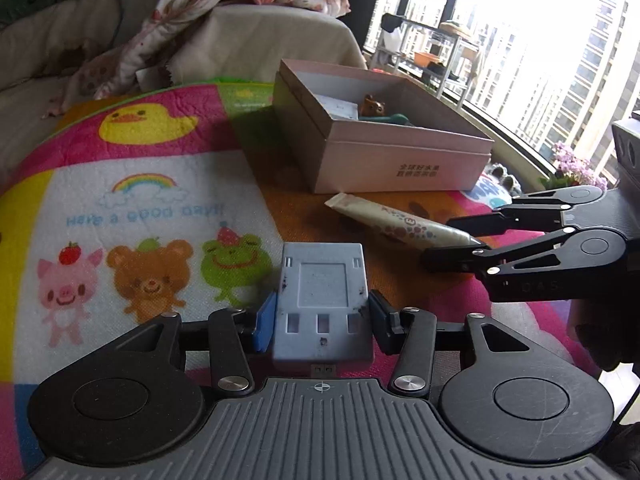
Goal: Organize rigid objects
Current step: 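Grasp the cream tube with the right tool while the left tool carries the power strip, then drop the power strip with the left tool and cream tube with the right tool into the box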
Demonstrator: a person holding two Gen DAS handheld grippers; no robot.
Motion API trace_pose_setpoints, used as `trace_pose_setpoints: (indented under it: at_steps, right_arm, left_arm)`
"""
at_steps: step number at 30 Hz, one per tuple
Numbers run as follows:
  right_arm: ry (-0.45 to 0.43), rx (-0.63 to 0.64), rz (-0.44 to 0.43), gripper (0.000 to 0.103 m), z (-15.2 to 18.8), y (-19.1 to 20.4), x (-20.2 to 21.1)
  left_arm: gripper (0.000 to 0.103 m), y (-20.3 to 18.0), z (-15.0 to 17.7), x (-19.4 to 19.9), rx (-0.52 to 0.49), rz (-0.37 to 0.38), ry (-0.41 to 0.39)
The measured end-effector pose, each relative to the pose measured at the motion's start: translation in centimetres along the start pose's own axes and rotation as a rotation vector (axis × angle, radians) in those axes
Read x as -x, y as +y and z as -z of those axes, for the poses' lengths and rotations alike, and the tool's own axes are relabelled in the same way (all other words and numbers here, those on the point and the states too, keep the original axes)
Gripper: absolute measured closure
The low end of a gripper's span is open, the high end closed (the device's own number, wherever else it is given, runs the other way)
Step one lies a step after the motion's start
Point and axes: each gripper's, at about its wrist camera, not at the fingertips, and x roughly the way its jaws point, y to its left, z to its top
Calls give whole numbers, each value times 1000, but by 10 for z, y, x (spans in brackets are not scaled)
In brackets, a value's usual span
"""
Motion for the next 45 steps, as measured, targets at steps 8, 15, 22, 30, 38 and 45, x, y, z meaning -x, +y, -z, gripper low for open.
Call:
trace_pose_setpoints:
  at_steps: [8, 15, 22, 30, 38, 45]
  right_arm:
    - [32, 36, -39, 73, 6, 10, 9]
    - [-8, 55, -29, 73, 18, 13, 59]
    - [-331, -20, 48, 73, -49, -24, 140]
    - [-401, -148, 215, 73, -133, -70, 108]
    - [-151, -298, 265, 73, -112, -106, 0]
    - [-130, -271, 303, 58, -76, -95, -10]
  left_arm:
    - [50, -12, 6, 2, -47, 0, 3]
    - [50, -29, -8, 22, -87, 105, -14]
    - [50, -51, -119, 71, -177, 156, -297]
    - [50, -49, -217, 0, -79, 85, -340]
    - [50, -24, -201, -118, -10, -3, -92]
    - [51, -15, -178, -107, -28, -25, -151]
